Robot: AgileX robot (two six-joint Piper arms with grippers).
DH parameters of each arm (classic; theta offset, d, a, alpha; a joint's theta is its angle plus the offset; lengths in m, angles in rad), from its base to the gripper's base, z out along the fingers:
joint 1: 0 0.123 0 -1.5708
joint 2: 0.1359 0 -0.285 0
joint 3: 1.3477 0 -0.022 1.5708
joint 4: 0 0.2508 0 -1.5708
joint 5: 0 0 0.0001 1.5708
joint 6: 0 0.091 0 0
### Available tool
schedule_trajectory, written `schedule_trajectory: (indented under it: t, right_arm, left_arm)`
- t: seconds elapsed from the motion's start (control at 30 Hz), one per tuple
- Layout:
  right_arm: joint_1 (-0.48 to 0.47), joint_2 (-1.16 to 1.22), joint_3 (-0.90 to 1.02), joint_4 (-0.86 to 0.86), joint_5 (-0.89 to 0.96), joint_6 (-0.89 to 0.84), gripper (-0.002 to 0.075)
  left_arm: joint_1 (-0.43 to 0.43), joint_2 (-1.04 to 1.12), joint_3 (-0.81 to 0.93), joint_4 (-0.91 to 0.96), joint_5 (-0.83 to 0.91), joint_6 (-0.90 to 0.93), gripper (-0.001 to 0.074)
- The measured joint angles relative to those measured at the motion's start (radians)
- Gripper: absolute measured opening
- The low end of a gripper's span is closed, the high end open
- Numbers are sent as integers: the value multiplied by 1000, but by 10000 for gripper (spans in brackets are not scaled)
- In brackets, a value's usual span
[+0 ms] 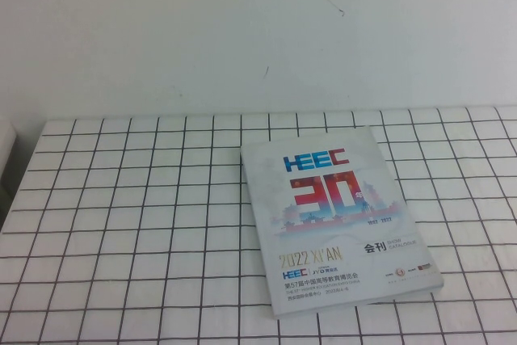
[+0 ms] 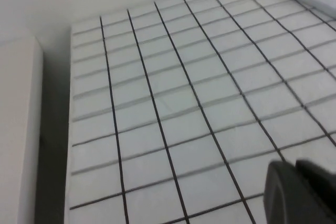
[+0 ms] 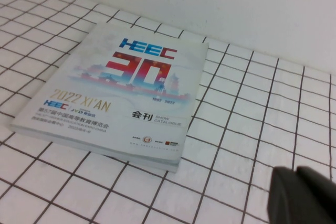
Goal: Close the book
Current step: 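Close the open booklet and leave it lying on the table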
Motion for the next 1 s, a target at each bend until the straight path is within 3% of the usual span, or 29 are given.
schedule_trajectory:
  t: [0.4, 0.63, 1.0]
  right_arm:
    - [0, 0, 0, 5, 0, 0, -3]
    - [0, 0, 0, 5, 0, 0, -3]
    - [0, 0, 0, 5, 0, 0, -3]
  left_arm:
    - [4, -6, 3, 2, -19, -5, -4]
    - [4, -6, 5, 101, -24, -335, -4]
    - [4, -6, 5, 139, -24, -355, -4]
